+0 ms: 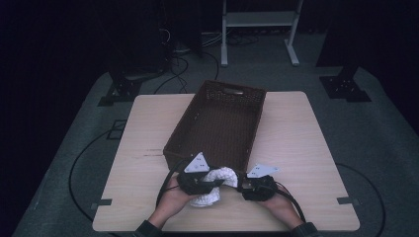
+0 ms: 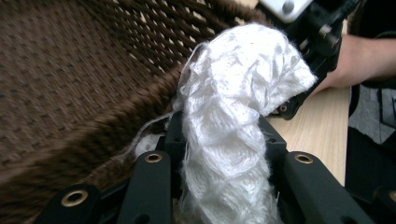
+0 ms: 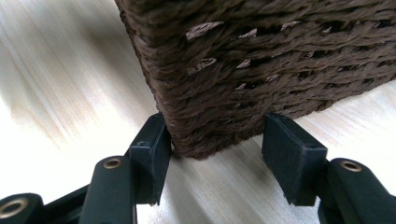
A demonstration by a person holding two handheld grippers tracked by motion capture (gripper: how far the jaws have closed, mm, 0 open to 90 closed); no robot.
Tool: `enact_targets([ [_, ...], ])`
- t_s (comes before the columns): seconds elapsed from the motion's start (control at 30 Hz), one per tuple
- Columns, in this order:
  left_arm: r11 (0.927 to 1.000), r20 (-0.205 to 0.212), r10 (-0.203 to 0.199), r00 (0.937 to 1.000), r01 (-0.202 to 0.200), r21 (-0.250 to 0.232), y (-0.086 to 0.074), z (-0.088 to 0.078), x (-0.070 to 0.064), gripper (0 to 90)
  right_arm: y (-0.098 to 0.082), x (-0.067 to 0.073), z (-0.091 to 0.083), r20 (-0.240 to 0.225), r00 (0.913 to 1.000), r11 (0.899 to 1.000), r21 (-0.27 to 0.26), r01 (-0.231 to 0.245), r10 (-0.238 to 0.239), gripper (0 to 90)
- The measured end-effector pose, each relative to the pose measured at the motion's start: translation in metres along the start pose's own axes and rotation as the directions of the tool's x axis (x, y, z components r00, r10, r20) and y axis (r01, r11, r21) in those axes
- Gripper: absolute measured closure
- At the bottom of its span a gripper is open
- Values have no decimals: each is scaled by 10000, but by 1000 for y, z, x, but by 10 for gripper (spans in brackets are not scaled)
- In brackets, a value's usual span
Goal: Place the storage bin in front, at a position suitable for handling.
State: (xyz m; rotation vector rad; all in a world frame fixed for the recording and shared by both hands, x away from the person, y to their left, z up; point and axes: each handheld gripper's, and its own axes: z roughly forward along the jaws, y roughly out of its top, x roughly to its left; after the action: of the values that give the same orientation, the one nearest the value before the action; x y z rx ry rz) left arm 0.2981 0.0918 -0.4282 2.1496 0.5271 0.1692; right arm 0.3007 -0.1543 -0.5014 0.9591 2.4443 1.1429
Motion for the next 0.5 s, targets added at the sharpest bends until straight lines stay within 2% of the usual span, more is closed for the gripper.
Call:
enact_targets([
  [0.13,9989,-22,162,9999,-160,434,-3,13,-1,653,0,0,0,10,10000,10000,28,-14,14,420],
  [0.17,9976,11,309,9995,-309,621,-3,16,0,653,0,0,0,7,10000,10000,13,-23,23,420],
  [0.23,9970,106,236,9997,-243,731,-5,24,0,653,0,0,0,15,10000,10000,24,-21,21,420],
  [0.37,9946,149,239,9996,-253,1009,-7,30,0,654,0,1,0,26,10000,10000,1,-51,51,420],
  [0.5,9860,127,285,9995,-302,1638,-17,42,0,654,0,1,0,31,10000,10000,-6,-12,12,420],
])
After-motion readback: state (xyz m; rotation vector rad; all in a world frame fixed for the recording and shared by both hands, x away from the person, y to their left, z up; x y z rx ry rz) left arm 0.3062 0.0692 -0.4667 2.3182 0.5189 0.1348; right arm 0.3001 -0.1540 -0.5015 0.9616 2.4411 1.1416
